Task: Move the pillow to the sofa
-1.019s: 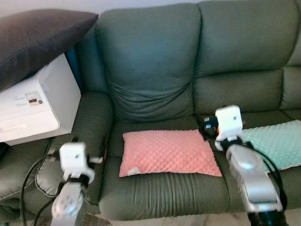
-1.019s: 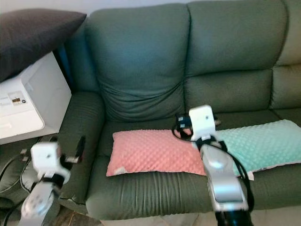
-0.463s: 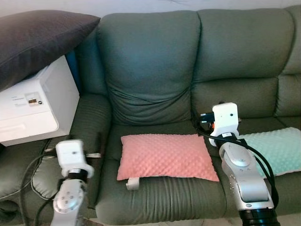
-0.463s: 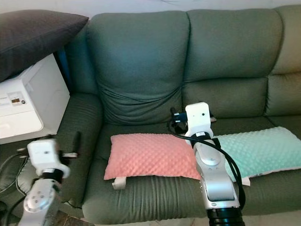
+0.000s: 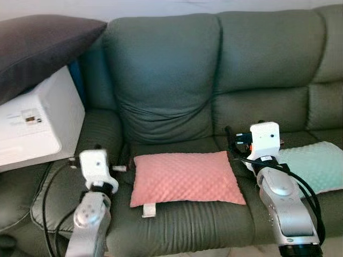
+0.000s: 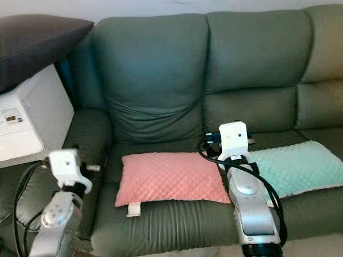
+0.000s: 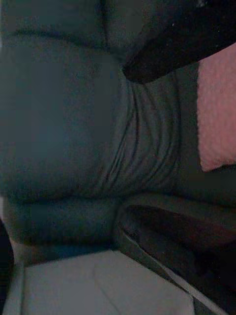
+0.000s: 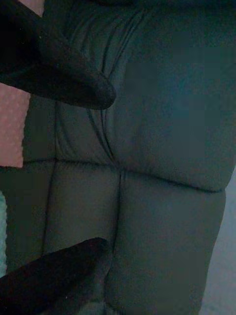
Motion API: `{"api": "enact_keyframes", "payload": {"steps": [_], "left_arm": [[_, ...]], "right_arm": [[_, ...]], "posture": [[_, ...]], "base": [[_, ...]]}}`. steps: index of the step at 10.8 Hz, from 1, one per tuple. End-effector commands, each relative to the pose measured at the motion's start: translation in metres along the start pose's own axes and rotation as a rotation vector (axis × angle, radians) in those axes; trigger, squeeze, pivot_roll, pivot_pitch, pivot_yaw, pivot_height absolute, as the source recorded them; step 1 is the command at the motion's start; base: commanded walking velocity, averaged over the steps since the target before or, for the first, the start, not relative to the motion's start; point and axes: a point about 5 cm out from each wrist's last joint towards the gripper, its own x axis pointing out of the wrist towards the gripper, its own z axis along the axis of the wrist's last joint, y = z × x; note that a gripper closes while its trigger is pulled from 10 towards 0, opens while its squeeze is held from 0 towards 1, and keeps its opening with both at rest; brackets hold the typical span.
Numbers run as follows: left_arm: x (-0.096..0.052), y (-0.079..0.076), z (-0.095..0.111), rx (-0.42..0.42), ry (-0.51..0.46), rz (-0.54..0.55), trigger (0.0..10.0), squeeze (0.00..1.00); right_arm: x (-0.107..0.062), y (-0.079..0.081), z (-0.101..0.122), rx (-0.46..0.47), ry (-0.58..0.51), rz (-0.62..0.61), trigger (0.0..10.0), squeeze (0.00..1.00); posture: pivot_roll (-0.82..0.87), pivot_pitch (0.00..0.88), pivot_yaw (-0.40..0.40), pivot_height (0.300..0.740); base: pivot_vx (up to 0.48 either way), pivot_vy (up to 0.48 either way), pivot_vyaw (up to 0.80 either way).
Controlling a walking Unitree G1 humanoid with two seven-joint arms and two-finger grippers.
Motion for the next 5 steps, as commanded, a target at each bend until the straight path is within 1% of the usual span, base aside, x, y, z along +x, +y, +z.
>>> {"api": "enact_keyframes", "payload": {"steps": [1, 3, 4, 5], "left_arm": [[-0.001, 0.009, 0.0, -0.014, 0.001, 0.049, 10.0, 0.0], [-0.008, 0.015, -0.006, -0.027, 0.02, 0.125, 10.0, 0.0], [-0.012, 0.016, -0.007, -0.025, 0.027, 0.132, 10.0, 0.0], [-0.015, 0.017, -0.008, -0.03, 0.036, 0.136, 10.0, 0.0]], "right_arm": [[0.003, 0.0, 0.007, 0.004, -0.03, 0.009, 10.0, 0.0], [0.002, 0.003, 0.008, 0.027, -0.033, 0.019, 10.0, 0.0], [0.003, 0.005, 0.008, 0.023, -0.033, 0.023, 10.0, 0.0], [0.004, 0.008, 0.008, 0.046, -0.034, 0.031, 10.0, 0.0]], "posture": [[-0.29, 0.0, 0.038, 0.74], [-0.27, 0.0, 0.033, 0.74], [-0.27, 0.0, 0.033, 0.74], [-0.26, 0.0, 0.035, 0.74]], "base": [[0.0, 0.0, 0.0], [0.0, 0.0, 0.0], [0.0, 0.0, 0.0], [0.0, 0.0, 0.0]]}}
